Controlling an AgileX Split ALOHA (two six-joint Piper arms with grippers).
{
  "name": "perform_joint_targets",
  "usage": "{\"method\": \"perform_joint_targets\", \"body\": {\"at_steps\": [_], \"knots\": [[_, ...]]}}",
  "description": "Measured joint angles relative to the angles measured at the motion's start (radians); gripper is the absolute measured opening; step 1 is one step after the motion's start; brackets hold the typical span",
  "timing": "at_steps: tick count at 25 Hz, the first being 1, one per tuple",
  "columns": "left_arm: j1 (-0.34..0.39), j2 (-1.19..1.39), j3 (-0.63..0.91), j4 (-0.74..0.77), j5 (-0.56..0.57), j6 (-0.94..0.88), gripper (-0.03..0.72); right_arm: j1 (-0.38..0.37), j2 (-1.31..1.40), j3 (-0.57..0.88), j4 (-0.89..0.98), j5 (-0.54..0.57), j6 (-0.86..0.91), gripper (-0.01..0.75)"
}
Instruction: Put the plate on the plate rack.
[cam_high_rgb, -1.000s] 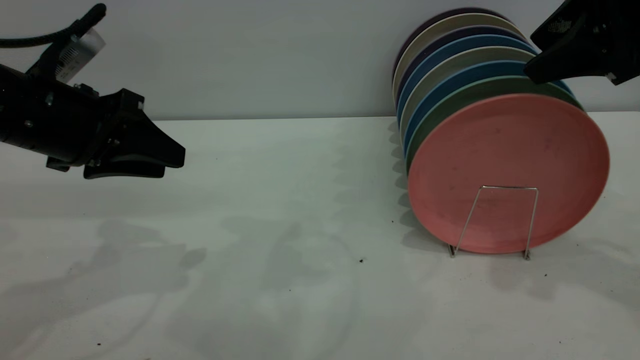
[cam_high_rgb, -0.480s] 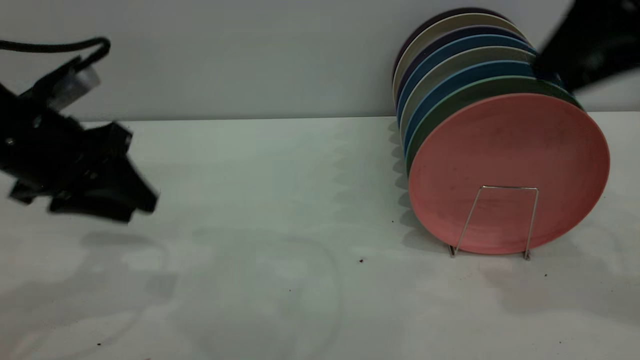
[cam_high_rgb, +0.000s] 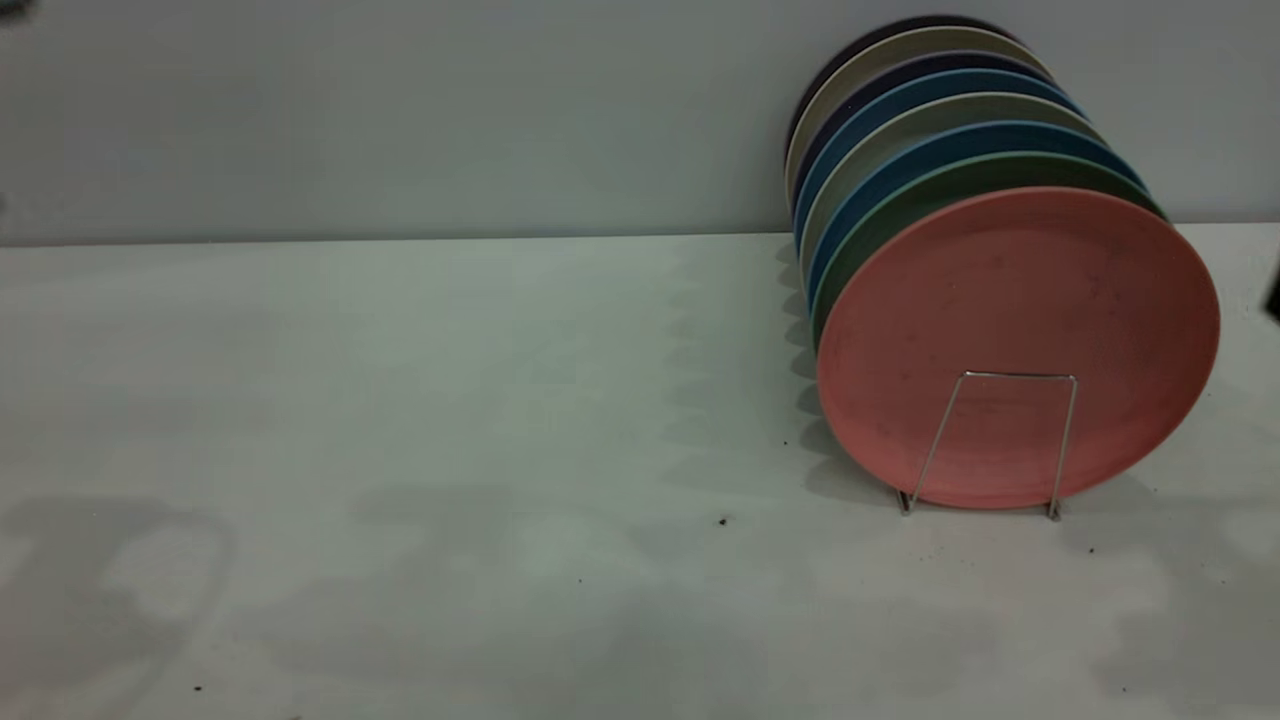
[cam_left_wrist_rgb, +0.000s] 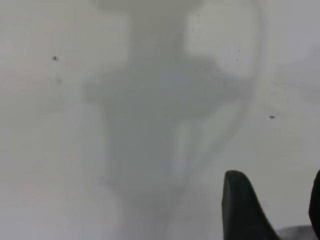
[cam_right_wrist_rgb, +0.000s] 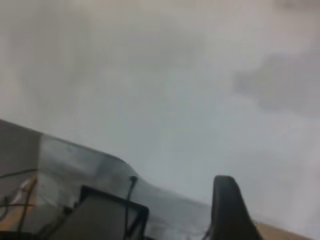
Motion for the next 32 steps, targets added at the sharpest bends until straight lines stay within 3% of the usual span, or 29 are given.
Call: {"method": "perform_joint_targets", "body": {"at_steps": [6, 12, 26, 32], "knots": [[0.000, -0.250, 0.010, -0.040, 0.101, 0.038, 0.366, 0.000, -0.255, 0.026, -0.072, 0.092, 0.042, 0.446], [0.000, -0.504, 0.147, -0.080, 0.135, 0.061, 0.366, 0.000, -0.554, 0.163, -0.073, 0.153, 0.043, 0.446], [0.000, -1.072, 0.410, -0.108, 0.280, 0.060, 0.366, 0.000, -1.109, 0.455, -0.077, 0.169, 0.018, 0.446], [0.000, -1.295, 0.482, -0.108, 0.314, 0.056, 0.366, 0.000, -1.299, 0.548, -0.144, 0.126, 0.018, 0.446]]}}
